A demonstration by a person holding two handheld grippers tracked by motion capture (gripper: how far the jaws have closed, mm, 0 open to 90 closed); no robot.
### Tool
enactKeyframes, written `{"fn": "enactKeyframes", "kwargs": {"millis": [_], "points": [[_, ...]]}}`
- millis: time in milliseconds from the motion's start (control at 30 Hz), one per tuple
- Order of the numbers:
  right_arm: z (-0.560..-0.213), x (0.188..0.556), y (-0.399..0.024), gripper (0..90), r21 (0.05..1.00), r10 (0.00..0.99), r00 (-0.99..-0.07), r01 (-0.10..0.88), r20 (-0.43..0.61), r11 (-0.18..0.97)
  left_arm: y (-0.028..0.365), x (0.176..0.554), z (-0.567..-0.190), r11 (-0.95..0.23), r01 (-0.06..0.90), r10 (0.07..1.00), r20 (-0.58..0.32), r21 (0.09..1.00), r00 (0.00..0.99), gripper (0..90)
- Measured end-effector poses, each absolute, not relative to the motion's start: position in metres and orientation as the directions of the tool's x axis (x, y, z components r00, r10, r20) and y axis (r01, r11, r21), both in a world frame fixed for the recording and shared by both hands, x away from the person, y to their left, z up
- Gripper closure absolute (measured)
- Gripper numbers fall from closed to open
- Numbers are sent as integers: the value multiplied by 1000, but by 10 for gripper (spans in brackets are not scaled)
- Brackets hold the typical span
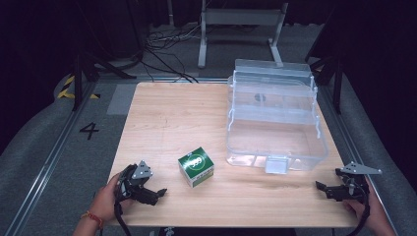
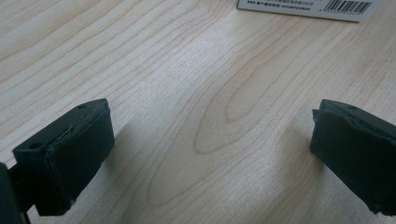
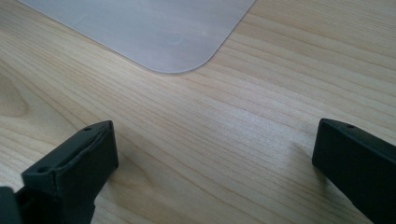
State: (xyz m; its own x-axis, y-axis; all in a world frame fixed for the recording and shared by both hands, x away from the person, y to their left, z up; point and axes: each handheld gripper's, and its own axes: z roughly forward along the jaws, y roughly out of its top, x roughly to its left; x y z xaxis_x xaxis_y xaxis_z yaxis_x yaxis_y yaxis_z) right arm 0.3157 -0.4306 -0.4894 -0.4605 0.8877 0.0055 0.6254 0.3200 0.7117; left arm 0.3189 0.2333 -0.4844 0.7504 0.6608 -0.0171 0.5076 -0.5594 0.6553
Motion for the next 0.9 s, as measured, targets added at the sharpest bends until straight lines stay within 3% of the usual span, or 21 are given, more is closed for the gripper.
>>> {"fn": "enactKeyframes", "kwargs": {"millis": [167, 433, 500, 567, 633, 700, 900], "points": [[-489, 316, -431, 4, 711, 886, -463, 625, 6, 322, 236, 326, -484, -602, 456, 594, -14, 655, 804, 4], [-488, 316, -434, 16, 706, 878, -478, 623, 3, 337, 230, 321, -481, -604, 472, 612, -4, 642, 791, 35], [-486, 315, -432, 81, 701, 882, -472, 626, -10, 342, 229, 316, -479, -608, 469, 606, -8, 641, 796, 118], [-482, 314, -430, 238, 714, 896, -443, 615, -39, 336, 226, 314, -475, -618, 490, 617, -7, 615, 787, 150], [-479, 313, -426, 138, 720, 903, -427, 613, -43, 324, 224, 313, -472, -640, 494, 613, 2, 589, 790, 158], [-479, 313, -425, 180, 721, 894, -446, 606, -41, 335, 222, 312, -471, -647, 491, 608, 7, 583, 794, 157], [-475, 310, -424, 168, 716, 869, -493, 592, -40, 369, 212, 306, -455, -647, 439, 571, 15, 624, 821, 172]]}}
